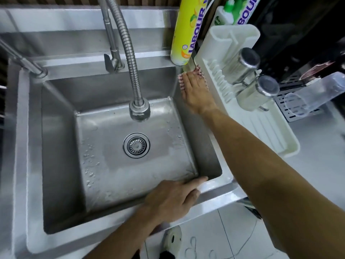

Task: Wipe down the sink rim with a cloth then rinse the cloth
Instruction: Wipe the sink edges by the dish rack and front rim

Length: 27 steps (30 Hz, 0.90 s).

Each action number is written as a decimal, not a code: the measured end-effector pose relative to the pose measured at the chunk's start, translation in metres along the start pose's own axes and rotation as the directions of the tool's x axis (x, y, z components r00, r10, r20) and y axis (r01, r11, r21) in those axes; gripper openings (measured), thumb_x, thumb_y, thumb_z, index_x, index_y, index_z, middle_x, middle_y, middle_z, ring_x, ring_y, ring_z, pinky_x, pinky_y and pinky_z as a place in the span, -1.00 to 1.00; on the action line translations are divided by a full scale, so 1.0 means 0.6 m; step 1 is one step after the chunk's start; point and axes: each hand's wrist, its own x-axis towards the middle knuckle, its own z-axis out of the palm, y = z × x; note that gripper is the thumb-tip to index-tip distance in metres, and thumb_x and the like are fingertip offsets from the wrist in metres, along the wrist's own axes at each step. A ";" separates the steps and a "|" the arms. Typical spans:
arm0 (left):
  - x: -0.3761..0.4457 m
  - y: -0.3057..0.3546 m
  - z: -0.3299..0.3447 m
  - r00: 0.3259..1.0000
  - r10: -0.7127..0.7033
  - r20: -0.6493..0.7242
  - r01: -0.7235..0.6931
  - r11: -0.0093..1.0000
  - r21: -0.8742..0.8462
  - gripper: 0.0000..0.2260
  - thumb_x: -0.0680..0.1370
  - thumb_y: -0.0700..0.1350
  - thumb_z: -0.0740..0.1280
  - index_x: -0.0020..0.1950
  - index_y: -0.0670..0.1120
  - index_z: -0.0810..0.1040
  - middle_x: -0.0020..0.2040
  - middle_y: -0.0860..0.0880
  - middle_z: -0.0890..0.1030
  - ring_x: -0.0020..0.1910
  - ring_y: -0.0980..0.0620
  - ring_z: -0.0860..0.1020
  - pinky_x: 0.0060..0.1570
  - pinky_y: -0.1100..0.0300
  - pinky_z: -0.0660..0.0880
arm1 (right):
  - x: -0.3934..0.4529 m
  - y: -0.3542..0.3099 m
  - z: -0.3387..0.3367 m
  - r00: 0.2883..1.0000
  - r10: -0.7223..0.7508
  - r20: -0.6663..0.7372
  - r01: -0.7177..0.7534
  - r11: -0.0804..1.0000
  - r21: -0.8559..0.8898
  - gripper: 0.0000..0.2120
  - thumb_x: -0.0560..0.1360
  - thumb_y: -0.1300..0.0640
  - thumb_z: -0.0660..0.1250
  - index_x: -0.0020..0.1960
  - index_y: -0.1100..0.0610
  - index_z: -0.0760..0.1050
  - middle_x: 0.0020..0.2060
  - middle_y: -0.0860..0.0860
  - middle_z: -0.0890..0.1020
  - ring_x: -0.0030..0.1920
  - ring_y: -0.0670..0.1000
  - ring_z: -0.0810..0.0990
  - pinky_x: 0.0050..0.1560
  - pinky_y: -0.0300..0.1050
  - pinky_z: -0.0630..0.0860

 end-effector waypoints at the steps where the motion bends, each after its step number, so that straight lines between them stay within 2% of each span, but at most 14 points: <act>1: -0.001 0.001 0.000 1.000 -0.002 0.011 0.002 1.000 0.002 -0.55 0.70 0.16 0.01 0.57 0.42 -0.01 0.47 0.22 0.46 0.20 -0.06 0.59 0.14 0.08 0.51 | -0.031 0.001 0.001 1.000 -0.017 -0.006 0.017 1.000 0.009 -0.40 0.68 0.02 -0.08 0.65 0.27 0.06 0.64 0.24 0.12 0.65 0.23 0.05 0.64 0.05 -0.18; 4: -0.006 0.005 0.000 0.997 -0.030 0.064 0.030 1.000 0.008 -0.55 0.70 0.16 0.02 0.55 0.48 -0.04 0.54 0.29 0.34 0.37 -0.01 0.48 0.22 0.10 0.44 | -0.116 0.014 0.002 0.997 -0.064 0.032 0.063 0.998 0.012 -0.37 0.67 -0.03 -0.10 0.64 0.29 0.08 0.63 0.24 0.14 0.65 0.23 0.06 0.63 0.03 -0.20; 9: -0.008 0.012 -0.001 0.991 -0.083 0.104 0.079 0.996 0.050 -0.58 0.70 0.21 -0.02 0.48 0.59 -0.07 0.52 0.27 0.38 0.41 -0.03 0.46 0.25 0.05 0.44 | -0.140 0.016 0.005 0.998 -0.061 0.033 0.061 0.998 -0.006 -0.42 0.72 0.04 -0.02 0.66 0.27 0.00 0.65 0.21 0.07 0.66 0.20 -0.02 0.65 0.09 -0.16; 11: -0.011 0.012 0.002 0.989 -0.102 0.108 0.096 0.994 0.058 -0.58 0.70 0.20 -0.02 0.47 0.60 -0.07 0.46 0.24 0.45 0.36 -0.04 0.49 0.23 0.01 0.46 | -0.171 0.006 0.014 0.999 -0.009 0.035 0.008 0.999 0.032 -0.43 0.71 0.07 -0.02 0.66 0.27 0.00 0.65 0.23 0.06 0.66 0.22 -0.03 0.65 0.12 -0.14; 13: -0.012 0.014 0.004 0.989 -0.107 0.103 0.100 0.992 0.074 -0.58 0.71 0.19 -0.02 0.47 0.59 -0.06 0.33 0.18 0.56 0.25 -0.06 0.53 0.16 0.01 0.47 | -0.246 0.001 0.024 0.999 0.042 -0.028 -0.038 0.993 0.112 -0.44 0.71 0.09 0.02 0.65 0.29 0.07 0.63 0.26 0.13 0.65 0.26 0.04 0.65 0.18 -0.06; 15: -0.010 0.016 0.004 0.991 -0.100 0.093 0.092 0.992 0.088 -0.58 0.71 0.19 -0.03 0.48 0.58 -0.06 0.22 0.14 0.61 0.16 -0.07 0.55 0.12 0.00 0.49 | -0.335 0.002 0.032 0.995 0.038 -0.095 -0.024 0.989 0.146 -0.45 0.68 0.11 0.07 0.62 0.29 0.16 0.59 0.26 0.24 0.62 0.27 0.15 0.63 0.19 0.02; 17: -0.010 0.016 0.006 0.992 -0.101 0.076 0.095 0.992 0.080 -0.59 0.71 0.18 -0.02 0.49 0.57 -0.04 0.14 0.12 0.63 0.08 -0.06 0.55 0.08 0.01 0.49 | -0.370 0.005 0.034 0.996 0.013 -0.093 0.002 0.988 0.152 -0.45 0.67 0.10 0.09 0.61 0.28 0.20 0.57 0.25 0.29 0.60 0.26 0.21 0.63 0.16 0.04; 21: -0.003 0.002 0.010 0.991 -0.111 0.069 0.108 0.993 0.046 -0.58 0.70 0.18 -0.01 0.46 0.61 -0.01 -0.14 0.14 0.60 -0.09 -0.01 0.55 0.05 0.00 0.53 | -0.222 0.006 0.009 0.999 0.018 -0.042 -0.014 0.996 0.085 -0.48 0.70 0.09 0.01 0.62 0.24 0.19 0.59 0.24 0.26 0.63 0.25 0.12 0.65 0.15 -0.07; 24: -0.001 -0.009 0.018 0.992 -0.119 0.047 0.118 0.993 0.014 -0.60 0.69 0.19 0.01 0.44 0.62 0.03 -0.20 0.18 0.59 -0.14 0.05 0.57 0.03 0.01 0.55 | -0.116 0.010 -0.005 0.999 0.002 0.039 -0.003 0.999 0.032 -0.46 0.71 0.10 -0.01 0.65 0.25 0.08 0.63 0.22 0.15 0.65 0.23 0.03 0.64 0.10 -0.17; 27: 0.000 -0.012 0.027 0.989 -0.145 0.040 0.145 0.989 0.023 -0.62 0.68 0.22 0.00 0.45 0.61 0.07 -0.23 0.20 0.58 -0.14 0.06 0.57 0.04 0.03 0.56 | -0.170 0.008 0.007 0.999 0.003 0.033 -0.004 0.999 0.045 -0.42 0.70 0.12 0.03 0.66 0.28 0.00 0.65 0.23 0.05 0.66 0.23 -0.02 0.62 0.09 -0.20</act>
